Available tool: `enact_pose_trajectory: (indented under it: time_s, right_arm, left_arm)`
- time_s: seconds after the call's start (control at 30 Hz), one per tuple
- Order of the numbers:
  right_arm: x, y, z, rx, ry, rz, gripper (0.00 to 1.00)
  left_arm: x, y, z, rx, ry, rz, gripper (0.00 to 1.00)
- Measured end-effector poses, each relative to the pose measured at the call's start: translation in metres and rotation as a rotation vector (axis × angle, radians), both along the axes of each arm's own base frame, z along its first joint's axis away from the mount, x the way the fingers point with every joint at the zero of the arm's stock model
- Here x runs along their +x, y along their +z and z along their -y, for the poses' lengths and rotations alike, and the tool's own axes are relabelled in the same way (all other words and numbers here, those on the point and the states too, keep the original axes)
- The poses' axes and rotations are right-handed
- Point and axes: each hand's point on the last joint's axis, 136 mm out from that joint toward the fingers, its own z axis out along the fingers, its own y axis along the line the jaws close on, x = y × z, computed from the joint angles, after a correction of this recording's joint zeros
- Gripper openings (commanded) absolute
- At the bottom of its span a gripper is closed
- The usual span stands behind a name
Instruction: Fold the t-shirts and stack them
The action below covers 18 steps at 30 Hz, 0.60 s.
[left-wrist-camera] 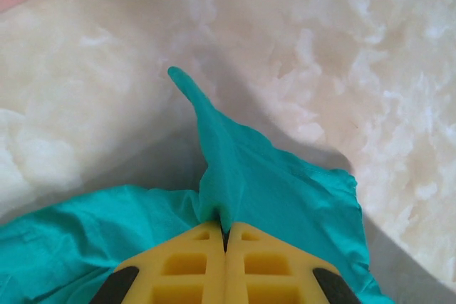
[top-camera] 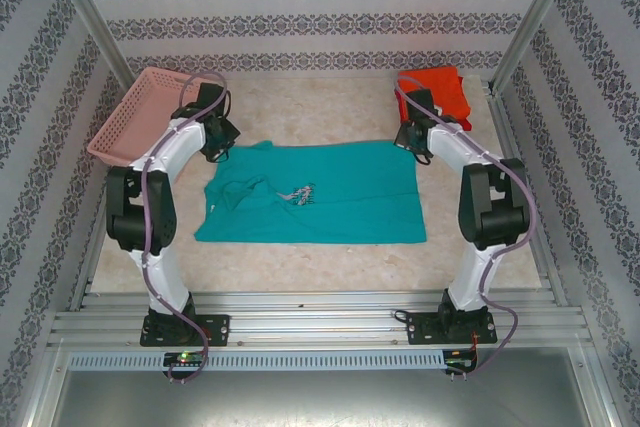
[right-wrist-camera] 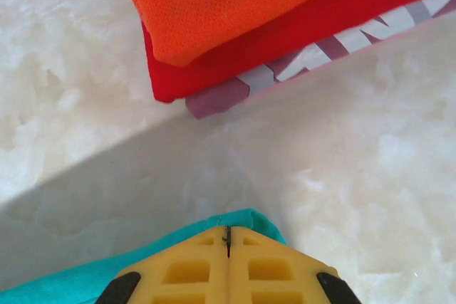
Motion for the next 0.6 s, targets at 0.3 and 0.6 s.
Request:
enact_pose_trajectory:
  time_s: [0.3, 0.6]
  right_arm:
    - [-0.050, 0.034, 0.003, 0.020, 0.020, 0.071, 0.00]
    - [-0.099, 0.042, -0.005, 0.039, 0.062, 0.088, 0.00]
  left_arm:
    - [-0.041, 0.003, -0.002, -0.010, -0.001, -0.001, 0.00]
    - [-0.074, 0.009, -0.003, -0.028, -0.001, 0.010, 0.00]
